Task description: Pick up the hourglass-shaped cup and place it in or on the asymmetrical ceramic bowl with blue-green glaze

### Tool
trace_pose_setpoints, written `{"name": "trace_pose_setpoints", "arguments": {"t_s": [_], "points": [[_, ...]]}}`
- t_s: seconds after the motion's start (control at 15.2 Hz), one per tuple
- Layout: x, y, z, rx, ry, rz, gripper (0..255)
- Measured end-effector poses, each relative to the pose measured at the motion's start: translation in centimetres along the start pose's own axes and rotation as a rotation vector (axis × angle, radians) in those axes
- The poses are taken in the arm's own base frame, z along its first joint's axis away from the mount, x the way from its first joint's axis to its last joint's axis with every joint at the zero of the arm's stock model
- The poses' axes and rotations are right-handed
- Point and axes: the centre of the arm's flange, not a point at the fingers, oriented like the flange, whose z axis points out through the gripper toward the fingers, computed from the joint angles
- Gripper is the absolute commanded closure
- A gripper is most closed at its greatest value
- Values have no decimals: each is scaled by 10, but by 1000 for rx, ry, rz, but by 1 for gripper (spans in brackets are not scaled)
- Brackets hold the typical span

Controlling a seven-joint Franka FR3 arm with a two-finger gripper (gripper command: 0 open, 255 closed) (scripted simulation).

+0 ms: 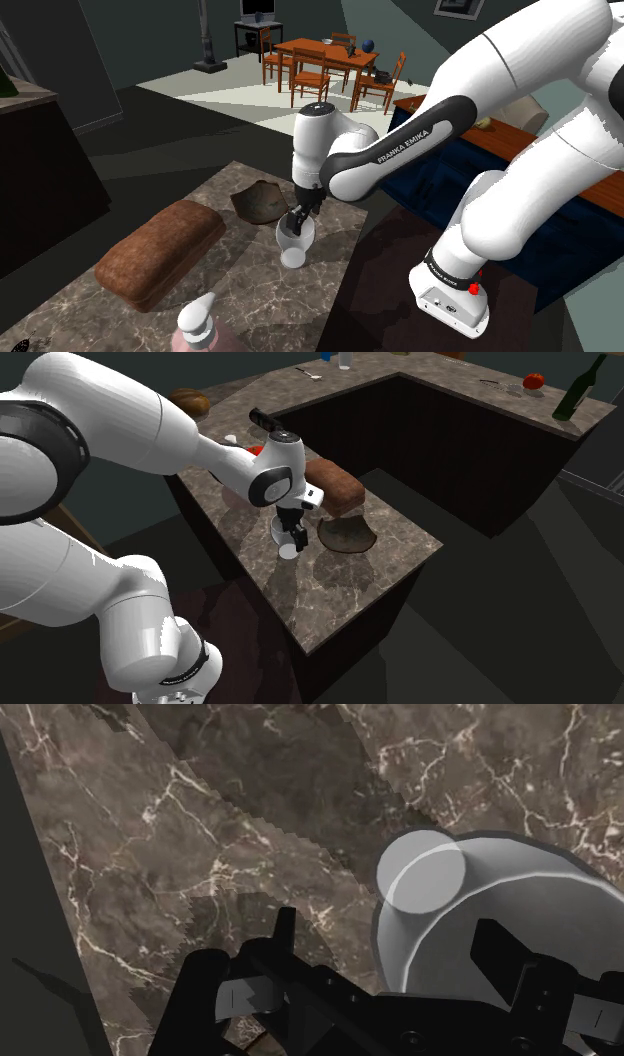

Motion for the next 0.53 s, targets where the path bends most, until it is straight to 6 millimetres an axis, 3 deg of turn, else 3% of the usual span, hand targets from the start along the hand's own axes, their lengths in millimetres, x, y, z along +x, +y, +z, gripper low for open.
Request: {"name": "trace_pose_setpoints", "arguments": {"t_s": [0.13, 0.2, 0.53], "points": [[0, 0, 0, 0, 0, 0, 0], [0, 0, 0, 0, 0, 0, 255], [0, 0, -1, 0, 2, 1, 255]]}}
